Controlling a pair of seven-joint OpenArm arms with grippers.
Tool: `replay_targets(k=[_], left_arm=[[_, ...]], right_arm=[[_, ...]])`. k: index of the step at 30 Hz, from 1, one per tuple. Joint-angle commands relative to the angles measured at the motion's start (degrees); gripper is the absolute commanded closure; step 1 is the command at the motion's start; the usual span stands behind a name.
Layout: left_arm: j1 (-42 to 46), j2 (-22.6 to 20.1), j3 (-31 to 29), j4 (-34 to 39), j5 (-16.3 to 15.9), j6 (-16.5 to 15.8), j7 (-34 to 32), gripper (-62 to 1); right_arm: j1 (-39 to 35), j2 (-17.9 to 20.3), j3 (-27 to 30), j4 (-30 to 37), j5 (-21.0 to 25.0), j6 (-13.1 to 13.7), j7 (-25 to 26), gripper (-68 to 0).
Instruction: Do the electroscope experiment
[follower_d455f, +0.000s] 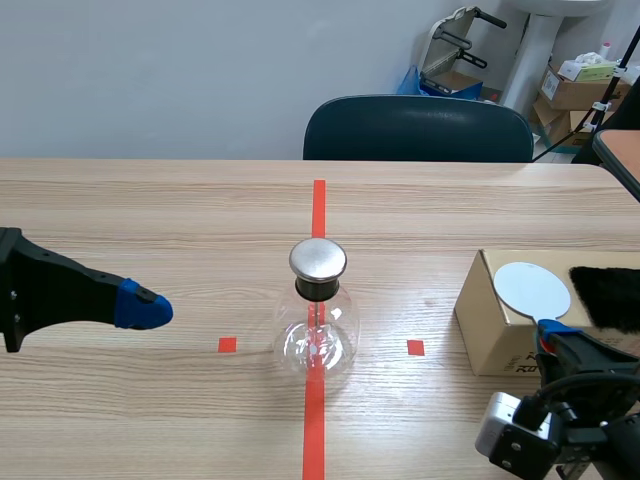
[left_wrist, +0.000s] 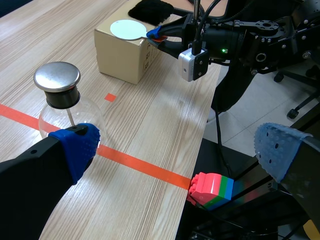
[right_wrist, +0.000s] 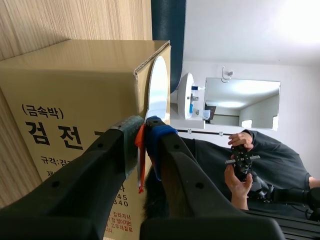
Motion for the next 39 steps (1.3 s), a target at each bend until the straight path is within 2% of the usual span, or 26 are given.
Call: replay_targets(k=[1,39], left_arm=[[0.13,0.26,-0.11,1.38,-0.17,-0.31,-0.83,-62.3],[0.13,0.24,-0.11,1.38,-0.17,-0.31,-0.83,-62.3]], right_arm=[[0.35,0.79,0.42,0.81,0.02,-0.42,-0.07,-1.1],[0.35,0.79,0.42,0.81,0.02,-0.42,-0.90,-1.1]])
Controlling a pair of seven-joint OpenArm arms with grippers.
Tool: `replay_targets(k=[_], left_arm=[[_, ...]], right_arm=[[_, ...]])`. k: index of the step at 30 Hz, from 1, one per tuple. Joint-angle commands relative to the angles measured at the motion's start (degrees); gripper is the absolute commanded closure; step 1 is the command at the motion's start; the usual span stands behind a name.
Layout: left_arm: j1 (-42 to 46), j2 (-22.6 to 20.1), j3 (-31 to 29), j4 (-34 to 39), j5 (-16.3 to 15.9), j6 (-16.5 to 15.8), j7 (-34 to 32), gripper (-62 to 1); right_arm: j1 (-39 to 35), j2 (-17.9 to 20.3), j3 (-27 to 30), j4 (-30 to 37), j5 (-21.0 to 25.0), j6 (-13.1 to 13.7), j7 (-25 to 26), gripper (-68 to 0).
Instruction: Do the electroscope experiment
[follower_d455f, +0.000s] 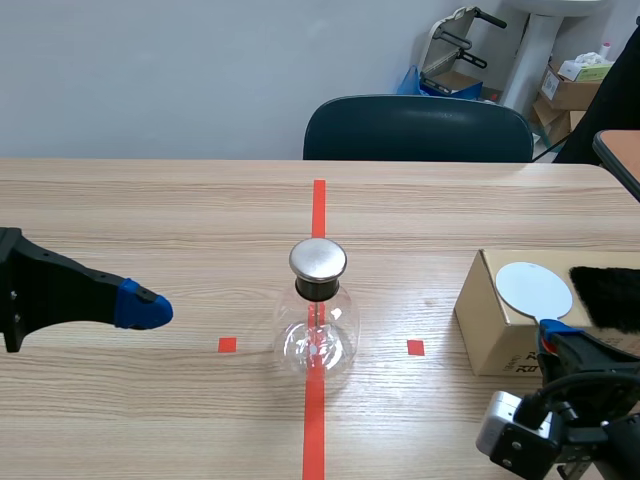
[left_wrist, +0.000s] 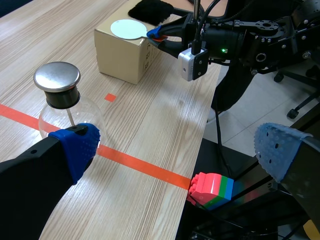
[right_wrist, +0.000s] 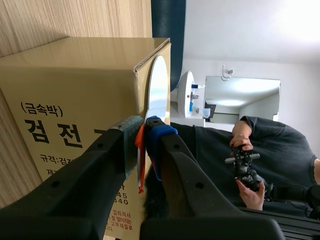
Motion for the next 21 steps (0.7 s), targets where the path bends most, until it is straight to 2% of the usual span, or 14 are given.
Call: replay_targets(k=[1,14,18,21], left_arm=[[0.13,0.24,-0.11,1.38,-0.17,-0.31,-0.83,-62.3],[0.13,0.26,-0.11,1.33,-0.17,-0.17,-0.83,-62.3],[0.13,0.26,-0.11,1.20,-0.17,2.10,-0.70,-62.3],[0.13,0.28,-0.09,0.68,-0.17,2.47,-0.59,-62.3]], right_arm=[[0.35,0.79,0.42,0.81,0.02,-0.42,-0.42,-1.1],[0.35,0.81,0.42,0.81,0.02,-0.42,-0.42,-1.1],[0.35,0.81,0.42,0.81,0.02,-0.42,-0.42,-1.1],[0.35,0.81,0.42,0.81,0.13,-0.42,-0.44,-1.1]])
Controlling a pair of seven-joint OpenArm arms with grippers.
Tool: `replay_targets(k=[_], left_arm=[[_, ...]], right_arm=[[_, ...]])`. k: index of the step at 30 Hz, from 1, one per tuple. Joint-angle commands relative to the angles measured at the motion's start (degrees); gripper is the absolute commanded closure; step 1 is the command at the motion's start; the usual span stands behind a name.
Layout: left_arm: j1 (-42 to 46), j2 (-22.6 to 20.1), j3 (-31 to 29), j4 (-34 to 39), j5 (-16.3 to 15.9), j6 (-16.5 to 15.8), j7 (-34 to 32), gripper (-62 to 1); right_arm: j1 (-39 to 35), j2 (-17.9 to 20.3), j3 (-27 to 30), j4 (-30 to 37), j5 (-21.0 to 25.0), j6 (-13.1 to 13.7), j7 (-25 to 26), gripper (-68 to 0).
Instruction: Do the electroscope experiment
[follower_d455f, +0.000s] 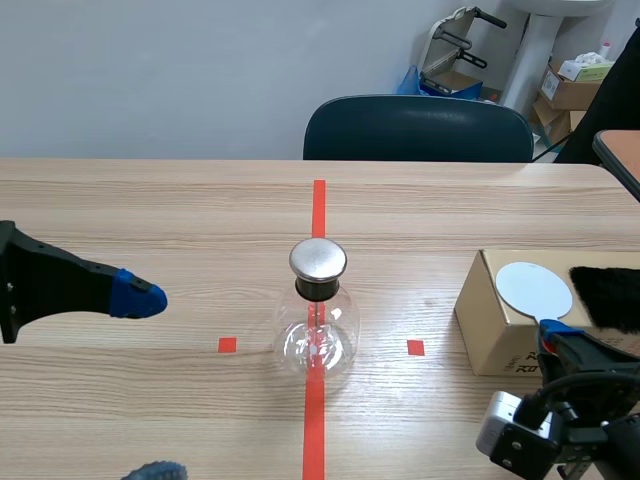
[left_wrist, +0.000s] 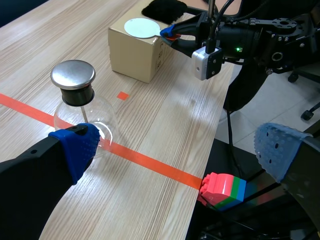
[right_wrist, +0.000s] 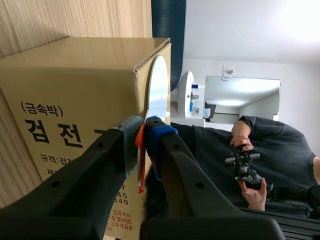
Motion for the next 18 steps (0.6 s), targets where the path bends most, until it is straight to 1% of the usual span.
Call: replay_targets(k=[1,11,12,14,16,17,18], left_arm=[[0.13,0.35,-0.09,0.52,-0.20,-0.28,-0.98,-62.3],[0.13,0.57,0.28,0.11,-0.22,-0.28,-1.22,-62.3],[0.13,0.57,0.28,0.07,-0.20,-0.28,-1.22,-60.0],[0.13,0.61,0.28,-0.22,-0.20,-0.28,-1.25,-47.7],[0.13,0.98,0.28,-0.66,-0.22,-0.20,-1.44,-34.6],[0.11,1.44,0.28,-0.90,-0.22,0.13,-1.46,-30.8],[0.11,1.92,0.28,-1.09,-0.20,0.96,-1.51,-28.7]], right_arm=[[0.35,0.81,0.42,0.81,0.22,-0.42,-0.44,-1.1],[0.35,0.81,0.46,0.81,0.20,-0.61,-0.44,-1.3],[0.35,0.81,0.46,0.81,0.20,-0.68,-0.44,-1.3],[0.35,0.81,0.46,0.81,0.15,-1.07,-0.44,-1.3],[0.33,0.83,0.46,1.01,0.09,-2.36,-0.44,-1.3],[0.33,0.90,0.46,1.22,0.07,-3.23,-0.46,-1.3],[0.24,0.98,0.46,1.64,0.07,-4.17,-0.61,-1.4]])
